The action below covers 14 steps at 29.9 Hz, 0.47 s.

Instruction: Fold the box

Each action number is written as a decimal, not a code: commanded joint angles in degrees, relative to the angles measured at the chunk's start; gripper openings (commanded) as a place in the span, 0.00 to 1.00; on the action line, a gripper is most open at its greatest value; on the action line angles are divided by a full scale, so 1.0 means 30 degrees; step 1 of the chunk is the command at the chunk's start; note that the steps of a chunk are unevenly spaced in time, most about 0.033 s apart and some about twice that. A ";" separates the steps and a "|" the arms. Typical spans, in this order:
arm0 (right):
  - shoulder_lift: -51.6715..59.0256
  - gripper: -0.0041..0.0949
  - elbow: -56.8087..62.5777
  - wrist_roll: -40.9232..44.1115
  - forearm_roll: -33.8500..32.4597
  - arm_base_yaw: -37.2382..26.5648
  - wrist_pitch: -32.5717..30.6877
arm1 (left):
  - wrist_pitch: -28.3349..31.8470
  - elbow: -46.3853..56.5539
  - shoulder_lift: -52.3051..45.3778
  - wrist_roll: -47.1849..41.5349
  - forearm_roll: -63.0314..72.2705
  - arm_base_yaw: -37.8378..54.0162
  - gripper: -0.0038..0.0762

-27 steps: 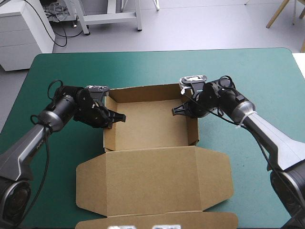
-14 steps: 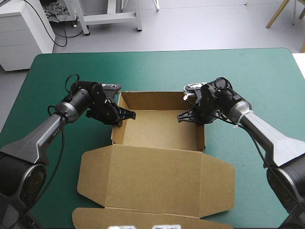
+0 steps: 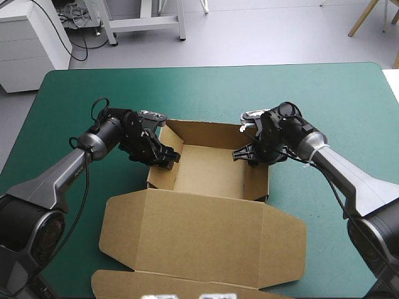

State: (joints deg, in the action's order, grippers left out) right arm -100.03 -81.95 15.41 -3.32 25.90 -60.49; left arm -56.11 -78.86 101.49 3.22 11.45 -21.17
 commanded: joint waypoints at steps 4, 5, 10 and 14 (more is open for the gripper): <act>0.0786 0.57 -0.0799 0.0477 -0.0846 0.0043 0.0319 | 0.0392 -0.0727 -0.0884 0.0653 0.0246 -0.0069 0.76; 0.0786 0.57 -0.1018 0.0477 -0.0898 0.0043 0.0300 | 0.0392 -0.0878 -0.0884 0.0684 0.0100 -0.0069 0.76; 0.0786 0.57 -0.2827 0.0390 -0.1222 0.0043 -0.0173 | -0.0030 -0.2545 -0.0884 0.0684 -0.0761 -0.0069 0.76; 0.0786 0.57 -0.4388 -0.0274 -0.2690 0.0043 -0.1528 | -0.1221 -0.4413 -0.0884 0.0684 -0.1693 -0.0069 0.76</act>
State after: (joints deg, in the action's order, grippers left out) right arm -100.40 -90.55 16.62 -7.24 25.90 -63.01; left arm -58.64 -87.21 101.49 5.29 7.29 -21.17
